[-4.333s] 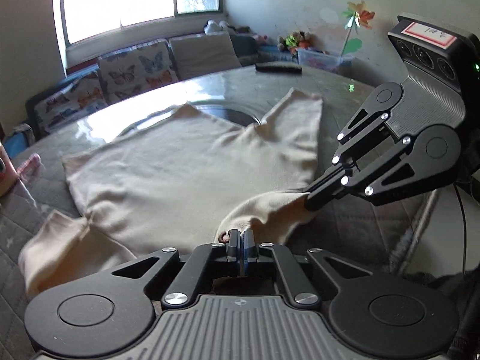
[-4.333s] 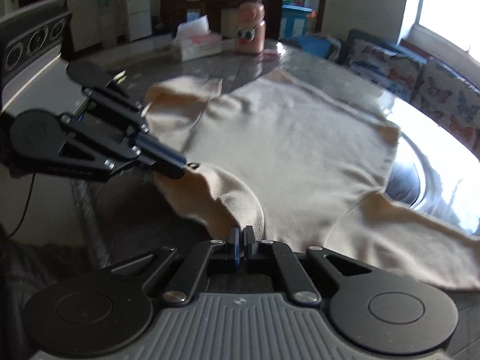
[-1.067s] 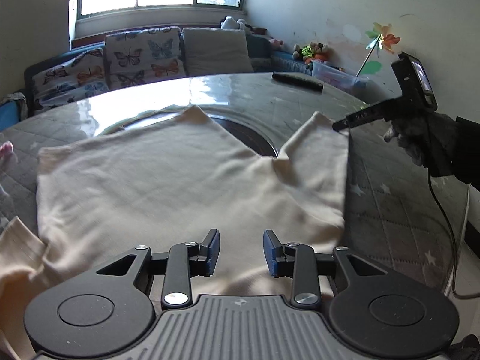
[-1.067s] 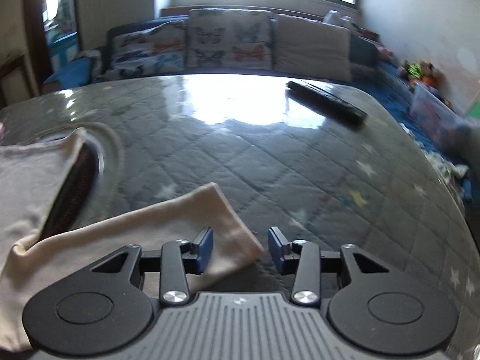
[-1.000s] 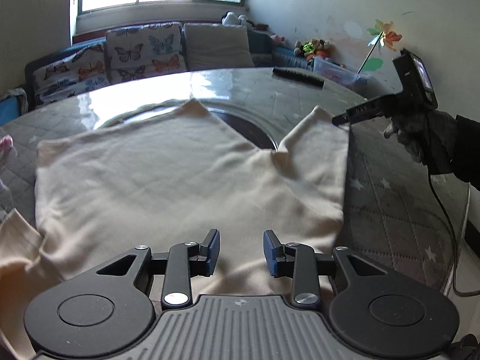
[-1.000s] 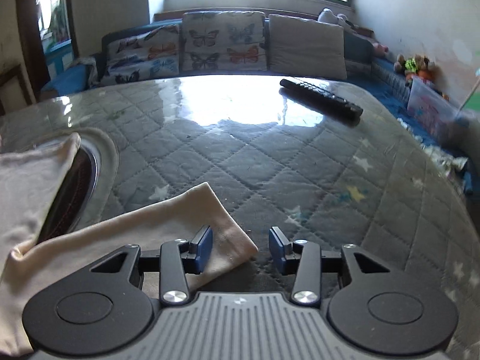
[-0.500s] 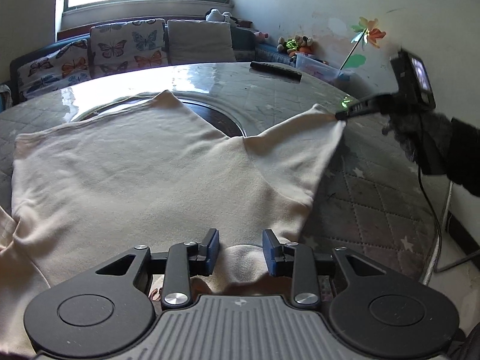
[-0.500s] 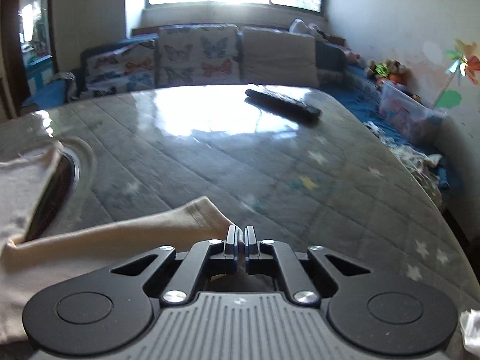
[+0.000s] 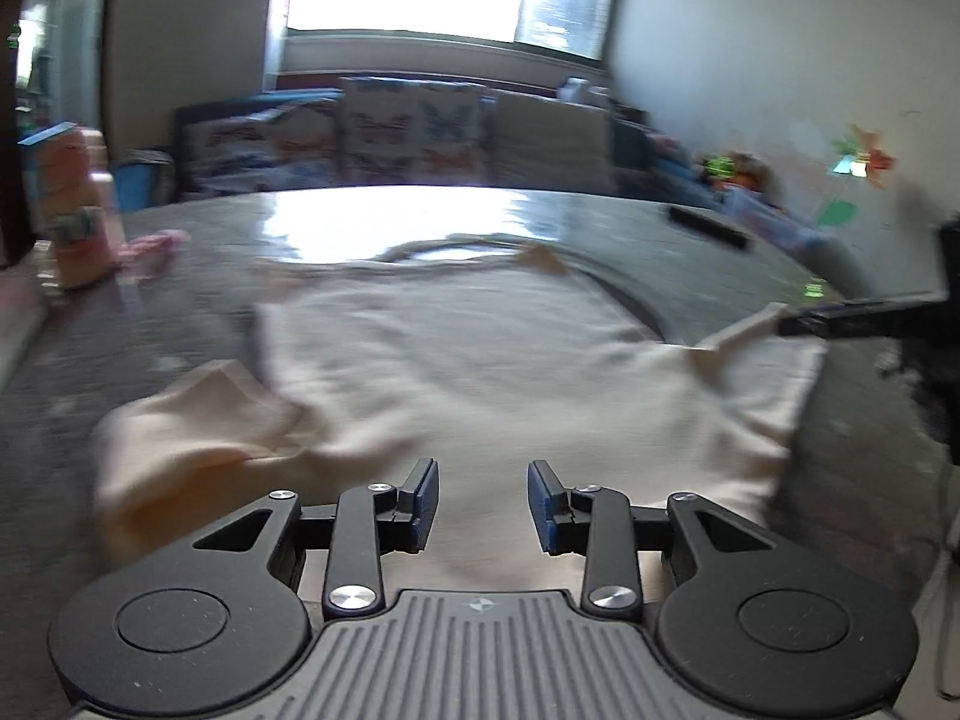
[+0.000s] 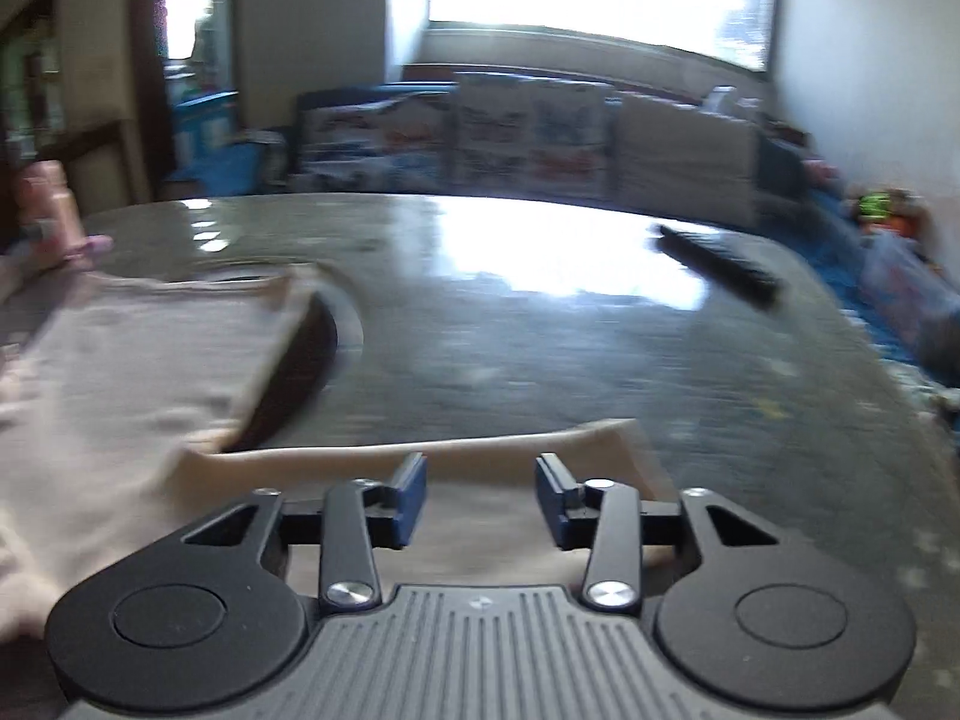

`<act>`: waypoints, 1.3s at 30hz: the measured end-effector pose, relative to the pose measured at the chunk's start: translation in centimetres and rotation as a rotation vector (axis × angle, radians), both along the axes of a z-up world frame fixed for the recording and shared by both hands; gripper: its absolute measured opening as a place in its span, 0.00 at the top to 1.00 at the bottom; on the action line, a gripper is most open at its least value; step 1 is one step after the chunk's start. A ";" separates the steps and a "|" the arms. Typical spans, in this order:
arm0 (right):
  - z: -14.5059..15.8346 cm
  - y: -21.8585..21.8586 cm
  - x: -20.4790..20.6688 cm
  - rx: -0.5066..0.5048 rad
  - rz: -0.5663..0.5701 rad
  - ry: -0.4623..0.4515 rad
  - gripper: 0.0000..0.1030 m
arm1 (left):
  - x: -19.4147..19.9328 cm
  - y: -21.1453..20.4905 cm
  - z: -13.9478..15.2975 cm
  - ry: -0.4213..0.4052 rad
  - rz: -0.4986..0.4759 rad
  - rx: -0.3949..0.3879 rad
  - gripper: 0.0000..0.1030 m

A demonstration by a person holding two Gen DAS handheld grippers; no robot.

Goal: Fold clothes

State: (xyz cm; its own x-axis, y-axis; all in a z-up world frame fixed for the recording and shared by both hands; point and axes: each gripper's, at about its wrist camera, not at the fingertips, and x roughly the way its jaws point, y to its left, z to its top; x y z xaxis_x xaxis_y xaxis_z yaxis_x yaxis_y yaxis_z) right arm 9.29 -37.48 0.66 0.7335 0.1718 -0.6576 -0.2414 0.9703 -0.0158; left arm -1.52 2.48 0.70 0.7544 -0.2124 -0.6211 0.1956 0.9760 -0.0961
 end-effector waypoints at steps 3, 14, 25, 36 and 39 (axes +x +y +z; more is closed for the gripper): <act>-0.5 2.6 -0.3 0.002 0.073 0.019 0.53 | -0.4 2.0 -0.1 -0.029 0.090 0.092 0.65; -2.4 4.2 -0.2 0.023 0.079 0.088 0.45 | 0.2 3.0 -1.7 -0.118 0.113 0.444 0.63; -2.3 4.3 0.3 0.032 0.068 0.101 0.40 | 0.9 7.2 -1.3 -0.137 0.290 0.348 0.93; -2.4 4.7 0.7 0.020 0.069 0.105 0.36 | -3.8 16.9 -1.7 -0.029 0.713 0.153 0.91; -2.4 4.8 0.8 0.021 0.066 0.107 0.35 | -4.0 16.5 -1.5 -0.044 0.694 0.138 0.91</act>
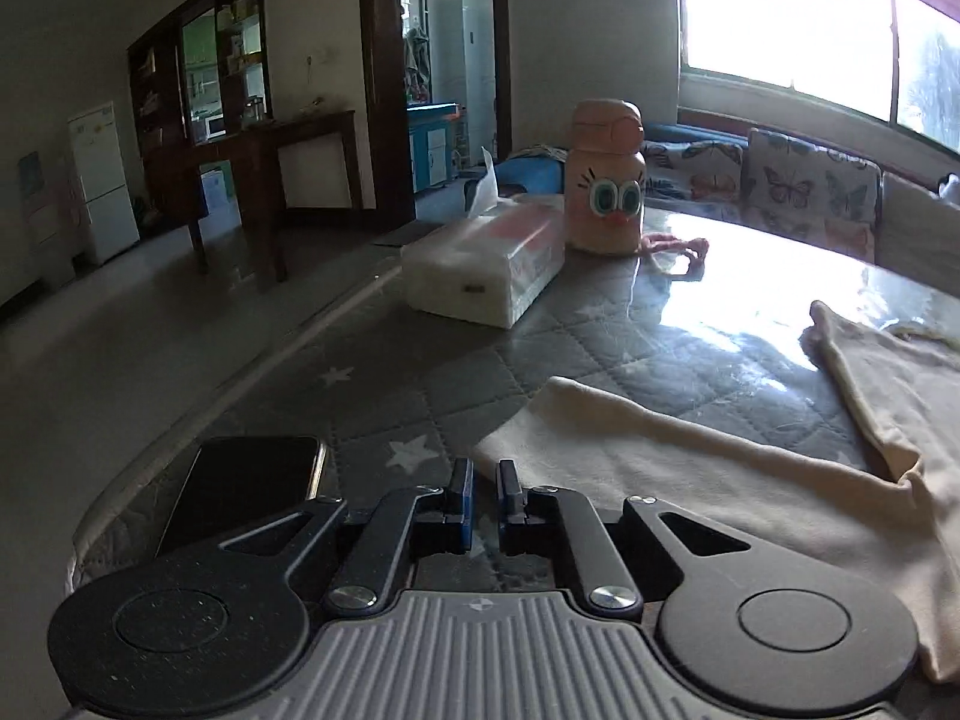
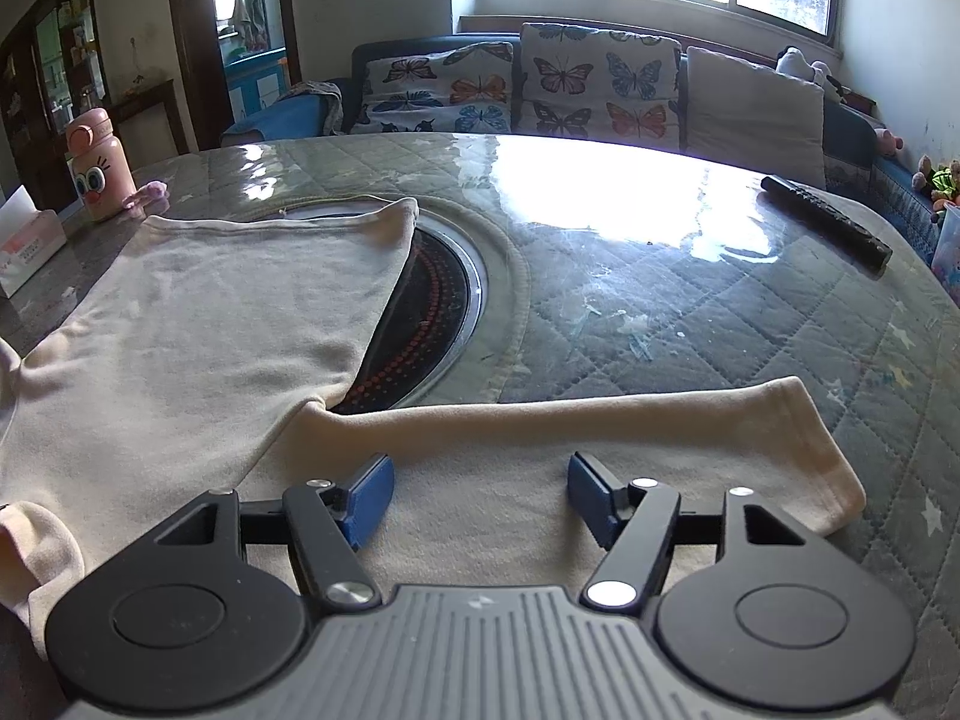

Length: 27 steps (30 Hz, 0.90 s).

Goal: Fold clothes

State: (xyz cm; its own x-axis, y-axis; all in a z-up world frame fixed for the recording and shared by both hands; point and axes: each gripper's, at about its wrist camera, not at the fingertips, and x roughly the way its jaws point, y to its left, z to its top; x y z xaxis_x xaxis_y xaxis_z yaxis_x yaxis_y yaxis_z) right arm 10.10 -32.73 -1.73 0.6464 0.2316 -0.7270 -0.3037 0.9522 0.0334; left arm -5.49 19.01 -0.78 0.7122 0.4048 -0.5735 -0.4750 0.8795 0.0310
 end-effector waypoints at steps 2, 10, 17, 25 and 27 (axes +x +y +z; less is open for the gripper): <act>0.0 0.0 0.0 0.000 -0.002 0.001 0.35 | -0.1 -0.2 0.2 -0.012 -0.013 -0.006 0.91; -0.1 0.4 0.0 -0.006 -0.004 -0.003 0.29 | 4.5 -3.5 -0.1 0.015 -0.212 0.000 0.89; -0.2 0.6 0.1 -0.004 -0.003 -0.005 0.28 | 7.4 -2.6 -1.8 0.081 -0.147 0.045 0.87; -0.1 0.5 0.0 -0.007 -0.001 -0.013 0.27 | 6.1 -0.8 -1.9 0.113 -0.037 0.116 0.87; 0.1 0.4 -0.4 -0.005 0.000 -0.022 0.27 | 5.7 -0.8 -1.4 0.115 -0.036 0.099 0.87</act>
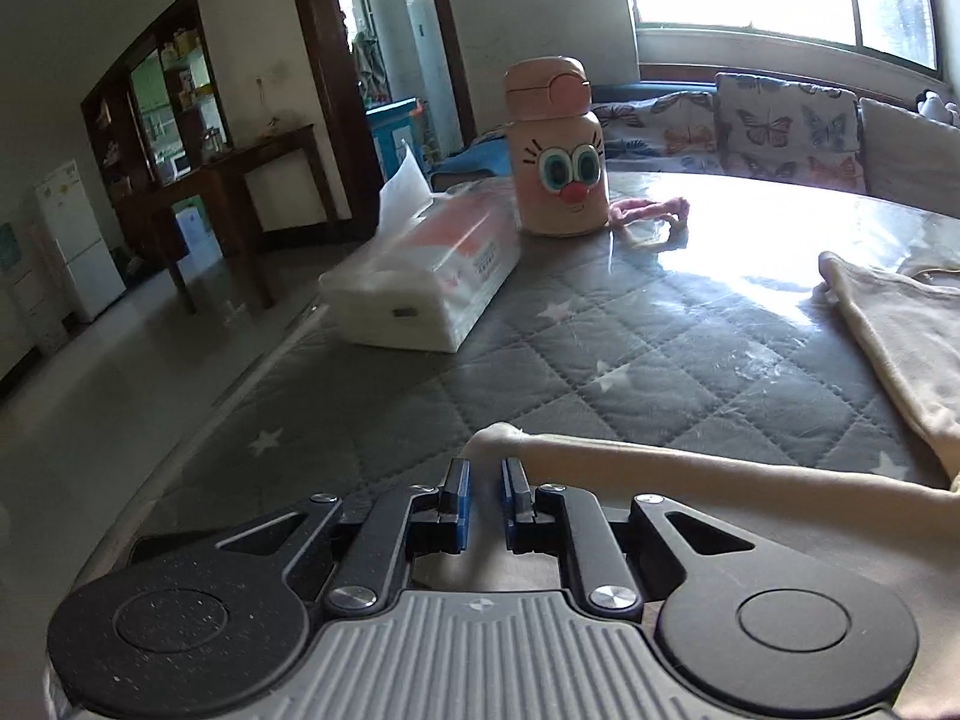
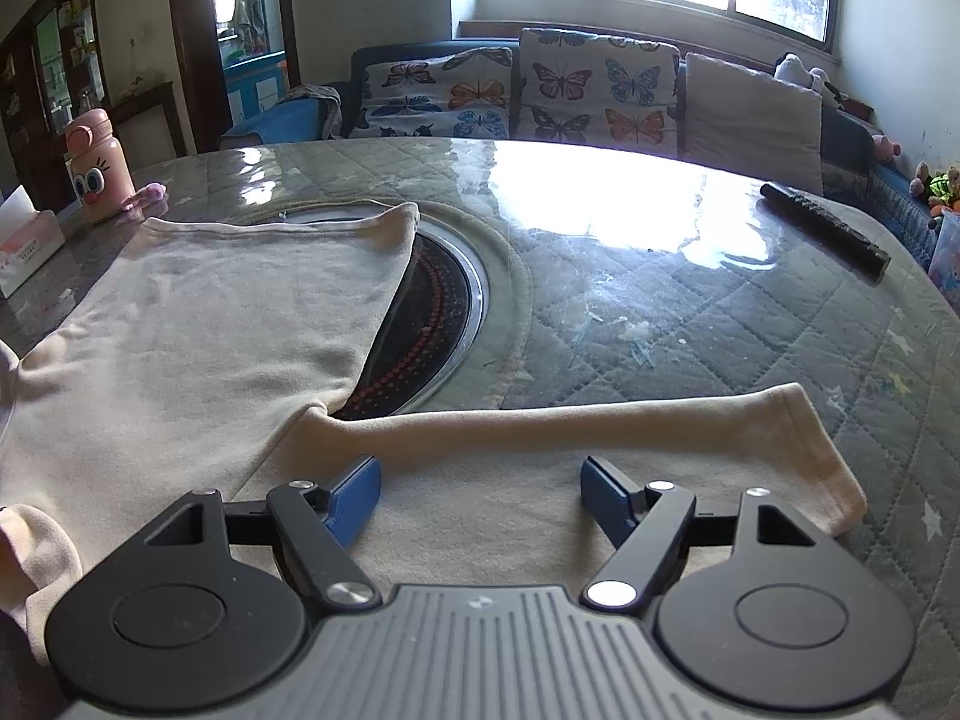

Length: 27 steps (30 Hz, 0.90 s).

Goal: Fold clothes

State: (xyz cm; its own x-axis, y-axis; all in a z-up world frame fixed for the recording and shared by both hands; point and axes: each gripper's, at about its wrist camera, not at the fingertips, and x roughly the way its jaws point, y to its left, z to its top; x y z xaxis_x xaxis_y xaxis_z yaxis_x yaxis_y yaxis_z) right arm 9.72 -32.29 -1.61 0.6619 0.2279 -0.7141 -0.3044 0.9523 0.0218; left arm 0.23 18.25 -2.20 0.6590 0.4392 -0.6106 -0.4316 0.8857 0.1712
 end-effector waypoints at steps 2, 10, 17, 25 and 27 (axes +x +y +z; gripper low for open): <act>0.4 -0.2 -0.6 0.008 0.006 -0.010 0.27 | -0.5 -0.6 0.7 -0.011 -0.013 -0.019 0.85; 1.6 0.7 -3.3 0.028 0.087 -0.029 0.26 | -1.6 -8.6 3.3 -0.077 -0.282 -0.071 0.62; 1.6 3.8 -6.2 -0.001 0.240 -0.057 0.26 | -1.3 -16.2 3.4 -0.071 -0.540 -0.102 0.56; 0.4 5.2 -9.2 -0.108 0.331 -0.079 0.25 | -0.8 -22.1 2.8 -0.041 -0.715 -0.088 0.53; 1.1 4.7 -9.4 -0.079 0.323 -0.086 0.25 | -0.6 -23.3 2.9 -0.043 -0.746 -0.084 0.53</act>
State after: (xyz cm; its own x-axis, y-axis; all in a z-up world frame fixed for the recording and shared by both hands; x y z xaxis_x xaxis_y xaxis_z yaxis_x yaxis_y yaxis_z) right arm 0.34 -27.57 -0.50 0.6230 0.3822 -0.6825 -0.5881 0.8041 -0.0866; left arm -0.42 -5.03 0.69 0.7874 -0.1805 -0.5895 0.2836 0.9550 0.0864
